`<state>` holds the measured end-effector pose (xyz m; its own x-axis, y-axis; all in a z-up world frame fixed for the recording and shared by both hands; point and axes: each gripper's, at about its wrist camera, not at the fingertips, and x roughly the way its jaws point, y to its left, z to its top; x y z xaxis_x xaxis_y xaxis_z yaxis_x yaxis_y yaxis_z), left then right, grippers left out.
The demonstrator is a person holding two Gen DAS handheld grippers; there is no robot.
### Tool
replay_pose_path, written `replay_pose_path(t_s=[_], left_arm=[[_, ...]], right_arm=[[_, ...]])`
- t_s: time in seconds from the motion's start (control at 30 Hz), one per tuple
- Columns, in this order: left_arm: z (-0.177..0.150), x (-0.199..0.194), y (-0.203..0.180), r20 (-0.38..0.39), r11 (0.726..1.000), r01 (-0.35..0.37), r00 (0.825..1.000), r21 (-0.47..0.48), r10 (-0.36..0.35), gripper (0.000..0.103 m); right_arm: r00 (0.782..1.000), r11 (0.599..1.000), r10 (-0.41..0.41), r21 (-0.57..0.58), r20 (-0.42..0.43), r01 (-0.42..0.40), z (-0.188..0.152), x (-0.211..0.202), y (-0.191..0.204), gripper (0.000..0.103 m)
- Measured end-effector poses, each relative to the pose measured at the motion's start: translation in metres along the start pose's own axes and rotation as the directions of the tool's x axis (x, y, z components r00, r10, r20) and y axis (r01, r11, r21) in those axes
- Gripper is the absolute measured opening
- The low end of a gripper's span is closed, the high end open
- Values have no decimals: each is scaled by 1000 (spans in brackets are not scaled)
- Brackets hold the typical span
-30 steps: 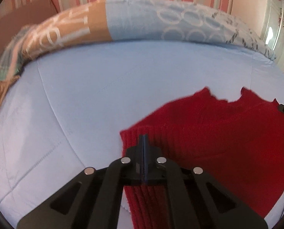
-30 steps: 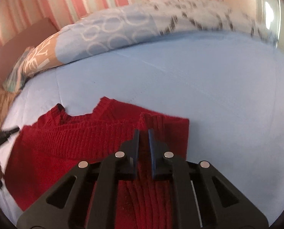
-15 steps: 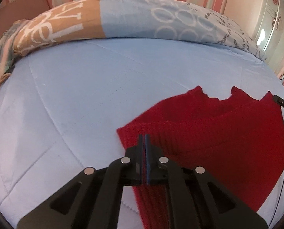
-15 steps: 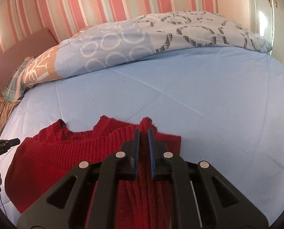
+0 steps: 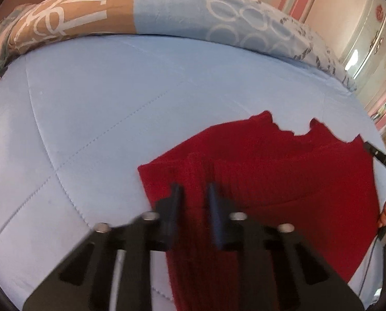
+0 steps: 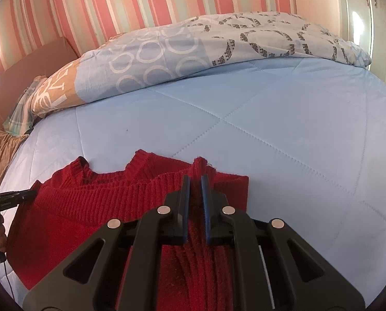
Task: Fold small clothes
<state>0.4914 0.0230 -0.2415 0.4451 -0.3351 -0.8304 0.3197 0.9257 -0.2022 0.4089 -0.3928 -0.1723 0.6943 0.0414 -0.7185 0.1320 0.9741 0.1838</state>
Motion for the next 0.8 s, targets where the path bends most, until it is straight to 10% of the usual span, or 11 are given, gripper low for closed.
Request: replay_pose_path(t_s=[0.47, 0.8], left_arm=[[36, -27, -26, 186, 976, -177, 971, 129, 152, 8], [24, 53, -11, 27, 954, -242, 970, 177, 241, 9]], right_arm=[[996, 1000, -4, 21, 86, 2, 20, -11, -7, 9], [994, 998, -53, 40, -91, 57, 10, 47, -19, 11]])
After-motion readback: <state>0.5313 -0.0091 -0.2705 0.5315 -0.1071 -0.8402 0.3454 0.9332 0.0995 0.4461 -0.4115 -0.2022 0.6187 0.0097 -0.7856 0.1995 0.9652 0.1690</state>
